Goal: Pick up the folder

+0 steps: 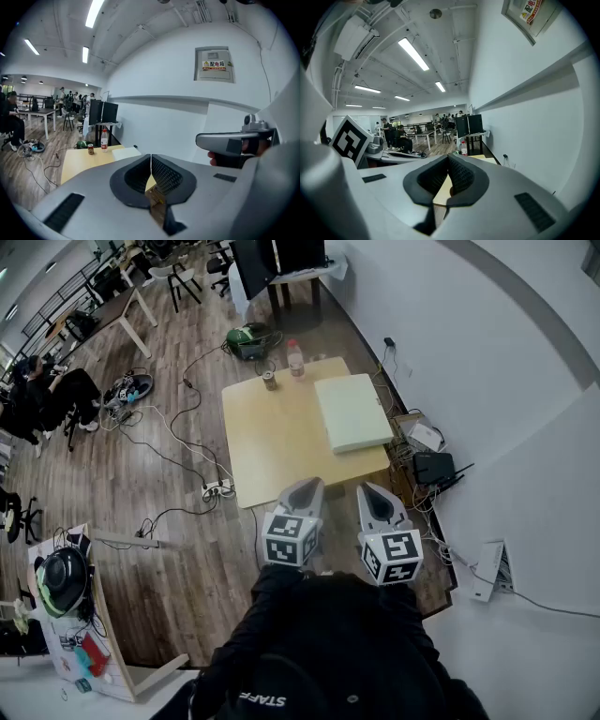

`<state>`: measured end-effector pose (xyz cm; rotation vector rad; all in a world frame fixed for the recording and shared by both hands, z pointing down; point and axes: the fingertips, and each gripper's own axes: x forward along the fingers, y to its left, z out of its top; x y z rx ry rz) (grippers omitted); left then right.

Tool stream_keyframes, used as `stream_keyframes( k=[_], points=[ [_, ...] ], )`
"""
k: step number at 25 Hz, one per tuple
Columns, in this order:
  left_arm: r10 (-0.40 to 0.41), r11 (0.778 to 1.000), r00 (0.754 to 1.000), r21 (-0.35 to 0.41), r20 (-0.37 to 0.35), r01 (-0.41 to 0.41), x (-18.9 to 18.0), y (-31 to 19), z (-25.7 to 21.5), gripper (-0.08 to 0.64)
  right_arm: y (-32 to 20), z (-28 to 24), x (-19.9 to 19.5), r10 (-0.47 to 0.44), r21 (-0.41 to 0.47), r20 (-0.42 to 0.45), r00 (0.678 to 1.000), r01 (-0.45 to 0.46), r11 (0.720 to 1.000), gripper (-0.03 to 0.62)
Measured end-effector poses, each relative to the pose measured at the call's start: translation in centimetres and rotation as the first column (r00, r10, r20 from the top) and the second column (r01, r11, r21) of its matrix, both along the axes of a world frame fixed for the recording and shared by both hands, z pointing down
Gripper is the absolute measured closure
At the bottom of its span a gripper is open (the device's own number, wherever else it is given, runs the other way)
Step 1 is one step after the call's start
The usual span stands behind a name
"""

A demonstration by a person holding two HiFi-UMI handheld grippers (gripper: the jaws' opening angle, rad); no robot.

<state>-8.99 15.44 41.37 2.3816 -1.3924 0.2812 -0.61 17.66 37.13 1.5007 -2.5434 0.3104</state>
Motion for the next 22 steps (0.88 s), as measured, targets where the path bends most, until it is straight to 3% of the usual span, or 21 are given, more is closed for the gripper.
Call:
stream_keyframes(
  k=[22],
  points=[
    [0.023, 0.999, 1.0, -0.023, -0.018, -0.023, -1.4, -0.2, 1.0, 0.525, -0.6, 0.1, -1.4, 0.025, 0.0, 0.016, 1.0, -0.025, 1.0, 0.569]
  ],
)
